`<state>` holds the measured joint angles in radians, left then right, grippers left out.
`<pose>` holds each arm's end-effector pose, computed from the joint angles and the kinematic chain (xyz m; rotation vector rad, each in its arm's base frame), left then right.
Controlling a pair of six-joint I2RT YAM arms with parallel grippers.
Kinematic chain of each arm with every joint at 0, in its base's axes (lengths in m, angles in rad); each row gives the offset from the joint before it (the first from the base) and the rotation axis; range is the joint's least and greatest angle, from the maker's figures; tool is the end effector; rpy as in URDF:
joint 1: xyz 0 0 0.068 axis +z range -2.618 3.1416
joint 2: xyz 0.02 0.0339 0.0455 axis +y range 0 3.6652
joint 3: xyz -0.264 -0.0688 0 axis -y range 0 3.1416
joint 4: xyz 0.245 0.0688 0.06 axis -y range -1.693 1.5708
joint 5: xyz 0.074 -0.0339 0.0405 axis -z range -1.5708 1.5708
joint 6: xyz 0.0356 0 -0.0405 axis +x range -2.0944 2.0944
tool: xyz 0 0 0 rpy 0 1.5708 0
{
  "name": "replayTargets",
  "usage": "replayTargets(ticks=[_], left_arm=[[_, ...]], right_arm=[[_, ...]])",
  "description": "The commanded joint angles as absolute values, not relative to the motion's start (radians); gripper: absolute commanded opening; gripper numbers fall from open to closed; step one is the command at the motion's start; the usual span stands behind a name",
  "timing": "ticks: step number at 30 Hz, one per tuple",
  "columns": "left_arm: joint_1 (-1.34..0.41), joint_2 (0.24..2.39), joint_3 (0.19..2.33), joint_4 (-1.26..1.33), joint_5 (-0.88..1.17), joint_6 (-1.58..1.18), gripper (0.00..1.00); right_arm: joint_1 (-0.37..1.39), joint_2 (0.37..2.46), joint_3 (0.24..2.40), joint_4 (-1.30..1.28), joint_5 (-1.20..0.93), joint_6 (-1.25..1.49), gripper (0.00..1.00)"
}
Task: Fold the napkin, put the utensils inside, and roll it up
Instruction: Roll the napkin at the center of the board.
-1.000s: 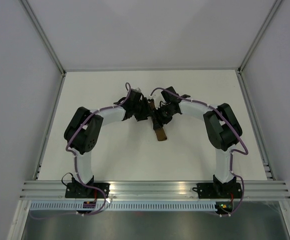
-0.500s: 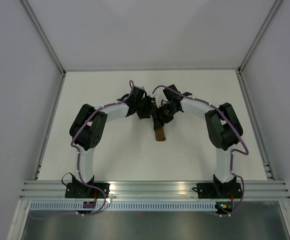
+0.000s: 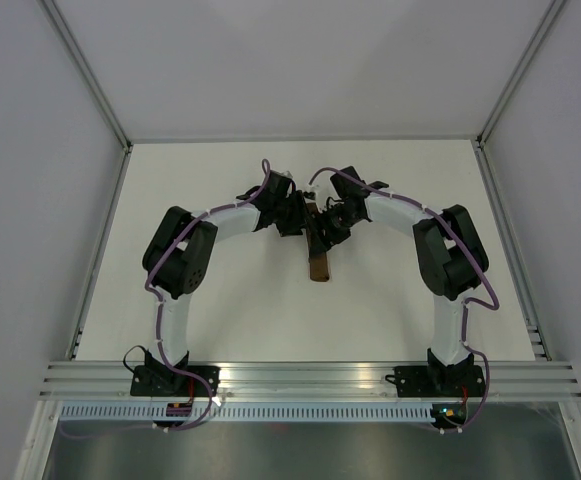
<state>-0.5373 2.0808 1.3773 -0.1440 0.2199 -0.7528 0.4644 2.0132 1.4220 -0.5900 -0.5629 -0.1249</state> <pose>0.3796 -0.2352 0.1497 -0.1698 2.5688 -0.8119 0.3576 0.2004 0.1690 -0.9409 2.5645 0.8681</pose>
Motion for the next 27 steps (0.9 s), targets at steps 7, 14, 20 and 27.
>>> replayTargets(ticks=[7,14,20,27], left_arm=[[-0.540,2.083,1.411,-0.199,0.238,-0.677,0.56],[-0.540,2.049,1.437,-0.199,0.252,-0.637,0.58],[-0.538,2.017,1.456,-0.184,0.265,-0.604,0.59],[-0.491,1.925,1.463,-0.166,0.299,-0.583,0.60]], right_arm=[[0.449,1.964,1.482,-0.638,-0.546,-0.117,0.68],[0.439,1.959,1.511,-0.649,-0.546,-0.124,0.68],[0.428,1.954,1.528,-0.658,-0.557,-0.132,0.68],[0.402,1.913,1.528,-0.647,-0.575,-0.132,0.68]])
